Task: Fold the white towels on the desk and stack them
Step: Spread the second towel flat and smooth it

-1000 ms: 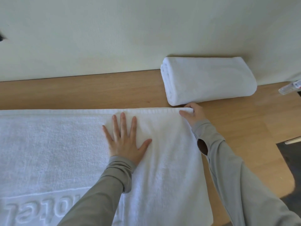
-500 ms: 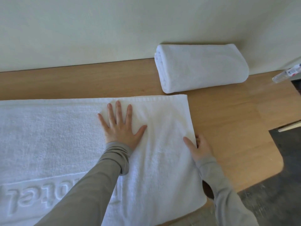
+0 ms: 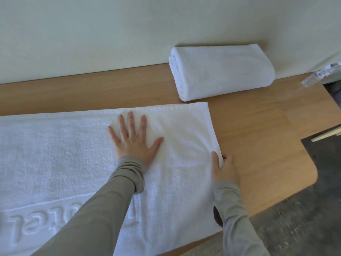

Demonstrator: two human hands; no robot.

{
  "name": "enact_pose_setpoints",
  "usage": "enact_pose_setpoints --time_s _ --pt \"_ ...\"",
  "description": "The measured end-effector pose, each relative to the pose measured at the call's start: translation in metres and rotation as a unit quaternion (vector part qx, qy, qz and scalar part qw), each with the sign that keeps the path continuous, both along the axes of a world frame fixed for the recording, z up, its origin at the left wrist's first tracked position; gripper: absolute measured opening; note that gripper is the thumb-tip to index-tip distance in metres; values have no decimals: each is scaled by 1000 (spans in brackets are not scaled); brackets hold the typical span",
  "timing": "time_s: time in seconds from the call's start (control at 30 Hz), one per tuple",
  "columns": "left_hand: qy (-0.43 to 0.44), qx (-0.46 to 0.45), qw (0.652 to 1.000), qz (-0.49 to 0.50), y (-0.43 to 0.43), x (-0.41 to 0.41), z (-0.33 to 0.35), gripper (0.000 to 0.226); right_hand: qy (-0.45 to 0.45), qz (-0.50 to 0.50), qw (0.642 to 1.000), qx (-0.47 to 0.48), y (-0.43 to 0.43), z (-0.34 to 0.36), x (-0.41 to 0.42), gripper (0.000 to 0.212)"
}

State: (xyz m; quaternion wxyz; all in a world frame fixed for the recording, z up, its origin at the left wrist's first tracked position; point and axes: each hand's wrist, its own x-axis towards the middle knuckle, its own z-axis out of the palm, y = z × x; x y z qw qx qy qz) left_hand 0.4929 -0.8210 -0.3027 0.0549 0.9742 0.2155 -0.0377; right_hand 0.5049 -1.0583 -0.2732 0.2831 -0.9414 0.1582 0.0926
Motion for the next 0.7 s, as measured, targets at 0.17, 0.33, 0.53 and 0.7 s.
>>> enact_pose_setpoints --time_s 0.17,0.33,0.53,0.7 --pt "-5 3 1000 -1 -1 0 -1 87 -36 -33 999 20 -19 0 -50 27" --pt "-14 6 1000 -5 0 -1 -2 86 -50 -21 998 12 -37 -12 -65 19" --pt "-22 3 1000 -10 2 -2 -2 87 -48 -40 998 -16 -45 -12 -66 24" --pt "-27 -1 1000 -14 1 -2 -1 87 -57 -32 997 -39 -48 -13 -77 29"
